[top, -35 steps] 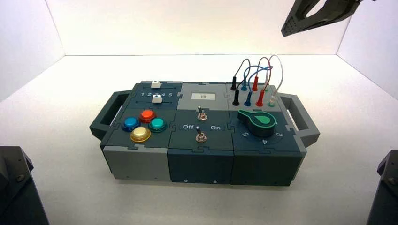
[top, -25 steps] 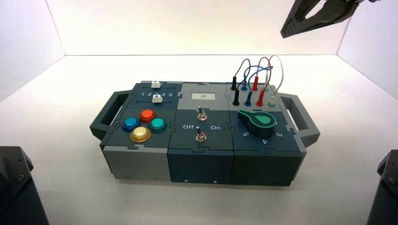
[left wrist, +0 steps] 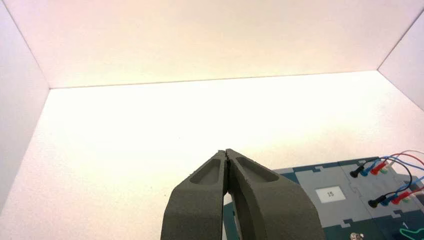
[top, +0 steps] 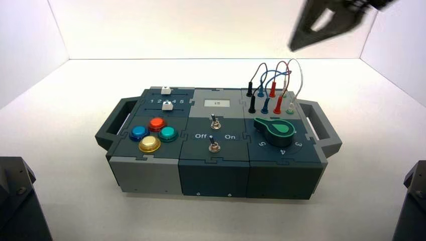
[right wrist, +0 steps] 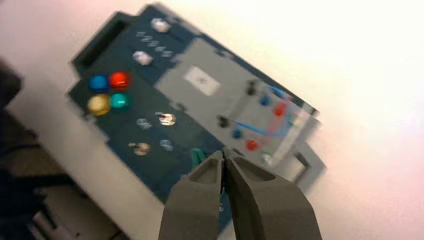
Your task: Flip the bottom switch on with the right gripper.
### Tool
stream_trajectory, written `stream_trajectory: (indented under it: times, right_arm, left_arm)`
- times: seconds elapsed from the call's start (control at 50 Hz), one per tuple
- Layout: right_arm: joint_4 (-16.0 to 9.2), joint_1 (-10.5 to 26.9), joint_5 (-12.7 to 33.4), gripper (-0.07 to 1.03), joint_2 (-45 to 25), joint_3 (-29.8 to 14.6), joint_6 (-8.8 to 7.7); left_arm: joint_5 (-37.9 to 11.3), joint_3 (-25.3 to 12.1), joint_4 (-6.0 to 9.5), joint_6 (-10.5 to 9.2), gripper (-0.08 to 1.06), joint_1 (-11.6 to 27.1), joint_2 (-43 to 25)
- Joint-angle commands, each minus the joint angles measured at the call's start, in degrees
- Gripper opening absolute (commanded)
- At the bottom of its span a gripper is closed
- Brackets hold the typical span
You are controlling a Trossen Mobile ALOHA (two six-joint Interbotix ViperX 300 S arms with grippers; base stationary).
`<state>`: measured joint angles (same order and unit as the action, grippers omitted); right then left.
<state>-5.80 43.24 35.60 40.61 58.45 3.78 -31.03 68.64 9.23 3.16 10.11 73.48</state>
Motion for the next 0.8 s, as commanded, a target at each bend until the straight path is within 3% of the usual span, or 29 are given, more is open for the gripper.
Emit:
stream_trajectory:
  times: [0.02,0.2,0.34,0.62,0.8]
  right_arm:
    - [-2.3,4.6,2.6,-0.02,-4.7,-7.9,0.44]
    - [-8.3,7.0,10.1,-0.02,-15.0,-16.9,0.53]
    - [-11.5,10.5,11.4,-0.02,-22.9,-21.3,0.53]
    - [-17.9,16.1,11.4,-0.02,-34.1,-27.0,0.62]
    - [-20.4,16.6,11.4,-0.02,-36.7,-28.3,0.62]
  left_arm:
    - [-0.4,-1.7,0.53,-0.09,-0.03,-0.1,-4.7]
    - [-2.9,-4.8,2.72,-0.18,-0.03,0.0,-14.5]
    - [-3.0,-6.6,4.66,-0.18,-0.03,0.9,-17.7]
    - [-5.4,-7.0,4.39,-0.09,-0.03,1.4,-17.3]
    - [-6.0,-6.2,4.31,0.35,-0.03,1.4,-17.8]
